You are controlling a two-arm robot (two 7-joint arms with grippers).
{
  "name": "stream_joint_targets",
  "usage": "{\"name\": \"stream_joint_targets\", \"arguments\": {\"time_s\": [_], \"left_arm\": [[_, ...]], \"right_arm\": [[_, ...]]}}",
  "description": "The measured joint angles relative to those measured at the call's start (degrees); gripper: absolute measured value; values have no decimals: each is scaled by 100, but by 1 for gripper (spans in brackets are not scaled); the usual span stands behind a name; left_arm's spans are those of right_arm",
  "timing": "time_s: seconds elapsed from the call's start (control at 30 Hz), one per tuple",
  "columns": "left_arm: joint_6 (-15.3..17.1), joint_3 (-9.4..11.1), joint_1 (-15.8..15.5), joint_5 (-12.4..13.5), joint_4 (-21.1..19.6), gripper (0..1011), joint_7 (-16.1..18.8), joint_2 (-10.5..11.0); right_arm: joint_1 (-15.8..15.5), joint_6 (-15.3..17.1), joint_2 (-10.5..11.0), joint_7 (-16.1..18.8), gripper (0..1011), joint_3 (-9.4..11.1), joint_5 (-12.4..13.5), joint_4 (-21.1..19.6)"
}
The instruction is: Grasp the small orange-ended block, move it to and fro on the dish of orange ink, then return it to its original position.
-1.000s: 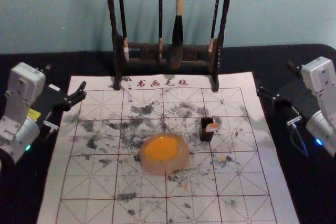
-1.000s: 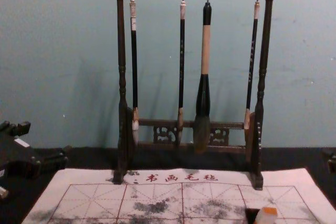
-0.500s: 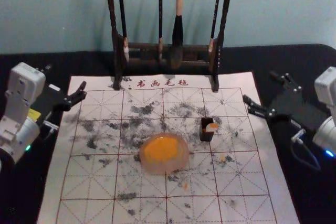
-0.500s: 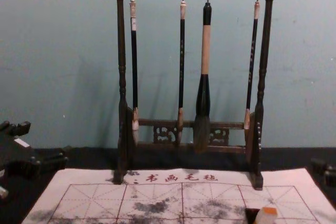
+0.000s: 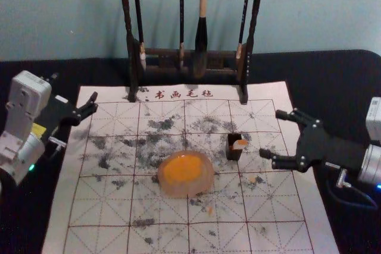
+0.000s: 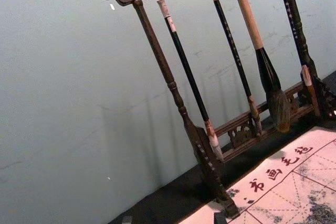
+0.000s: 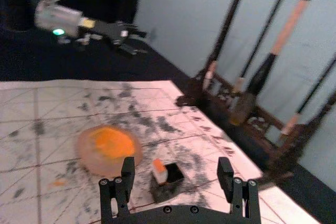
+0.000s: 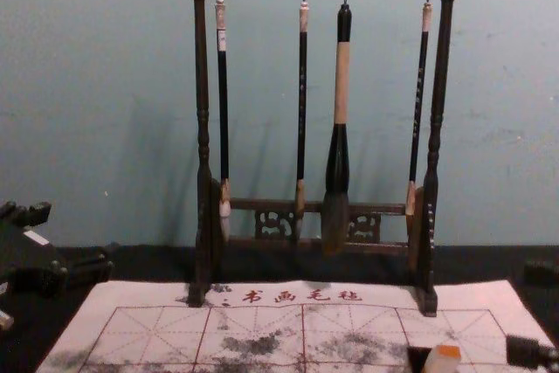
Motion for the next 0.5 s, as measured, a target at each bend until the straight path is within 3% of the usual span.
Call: {"name": "stream_joint_targets", "arguments": {"time_s": [0.1,0.3,0.5], "left_arm": [[0,0,0,0,0,1001,0,0],[0,0,0,0,0,1001,0,0],[0,0,0,0,0,1001,0,0]], "right_arm": [[268,-64,-106,446,1002,-144,-74,272],[711,-97,-349,900,1002,-353,-352,726],[1089,-103,-564,1077,1002,-527,-640,1110]]}}
